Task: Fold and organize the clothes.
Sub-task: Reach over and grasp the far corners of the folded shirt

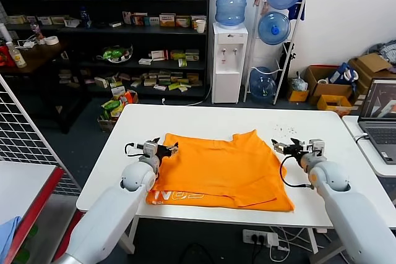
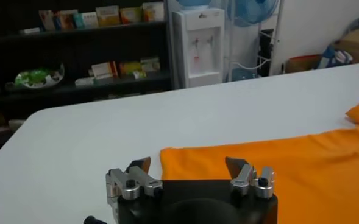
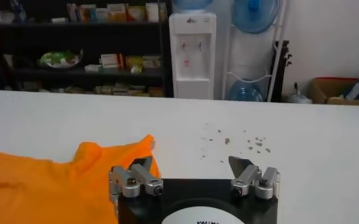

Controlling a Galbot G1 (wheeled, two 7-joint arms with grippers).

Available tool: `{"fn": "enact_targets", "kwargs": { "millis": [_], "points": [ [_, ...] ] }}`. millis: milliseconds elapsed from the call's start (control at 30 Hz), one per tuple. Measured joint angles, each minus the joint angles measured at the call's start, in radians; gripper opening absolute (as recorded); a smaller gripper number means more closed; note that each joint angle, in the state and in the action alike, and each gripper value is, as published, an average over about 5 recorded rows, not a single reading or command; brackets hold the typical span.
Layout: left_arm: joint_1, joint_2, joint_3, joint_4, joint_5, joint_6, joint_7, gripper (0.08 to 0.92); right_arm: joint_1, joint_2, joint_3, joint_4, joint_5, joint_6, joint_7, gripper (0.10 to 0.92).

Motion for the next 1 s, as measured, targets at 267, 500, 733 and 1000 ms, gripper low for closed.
{"fn": "enact_targets", "kwargs": {
  "millis": [267, 500, 733, 1000],
  "points": [
    [-0.083, -0.049, 0.007, 0.162, 0.028, -0.032, 0.004, 0.823, 0.084, 0.083, -0.035, -0.148, -0.045, 0.021, -0.065, 0.823],
    [-0.129, -0.081, 0.003, 0.266, 0.043, -0.047, 0.007, 0.823, 0.121, 0.134, -0.05, -0.227, -0.07, 0.032, -0.091, 0.684],
    [-0.142, -0.093, 0.001, 0.314, 0.048, -0.048, 0.017, 0.741, 0.141, 0.156, -0.057, -0.267, -0.078, 0.038, -0.098, 0.476],
    [-0.137, -0.086, 0.003, 0.315, 0.04, -0.039, 0.034, 0.507, 0.147, 0.169, -0.067, -0.276, -0.078, 0.04, -0.099, 0.25]
  ]
}}
